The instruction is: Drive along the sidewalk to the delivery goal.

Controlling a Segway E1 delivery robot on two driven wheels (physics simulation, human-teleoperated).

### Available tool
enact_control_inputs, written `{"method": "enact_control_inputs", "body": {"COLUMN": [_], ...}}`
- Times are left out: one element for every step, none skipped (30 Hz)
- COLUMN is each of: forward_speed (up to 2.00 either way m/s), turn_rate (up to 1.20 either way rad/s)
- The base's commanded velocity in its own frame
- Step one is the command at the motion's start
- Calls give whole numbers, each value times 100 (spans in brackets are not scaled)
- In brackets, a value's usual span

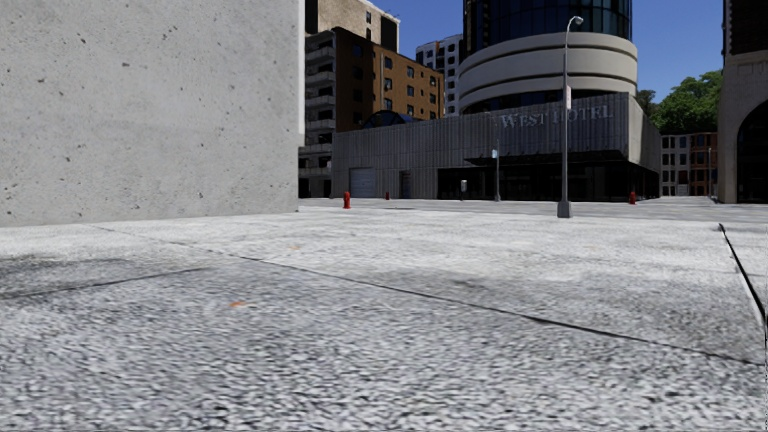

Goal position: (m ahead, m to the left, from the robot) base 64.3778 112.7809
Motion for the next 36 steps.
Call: {"method": "enact_control_inputs", "body": {"forward_speed": [200, 200, 200, 200, 200, 200, 200, 200, 200, 200, 200, 200, 200, 200, 200, 200, 200, 200, 200, 200, 200, 200, 200, 200, 200, 200, 200, 200, 200, 200, 200, 200, 200, 200, 200, 200], "turn_rate": [0, 0, 0, 0, 0, 0, 0, 0, 0, 0, 0, 0, 0, 0, 0, 0, 0, 0, 0, 0, 0, 0, 0, 0, 0, 0, 0, 0, 0, 0, 0, 0, 0, 0, 0, 0]}}
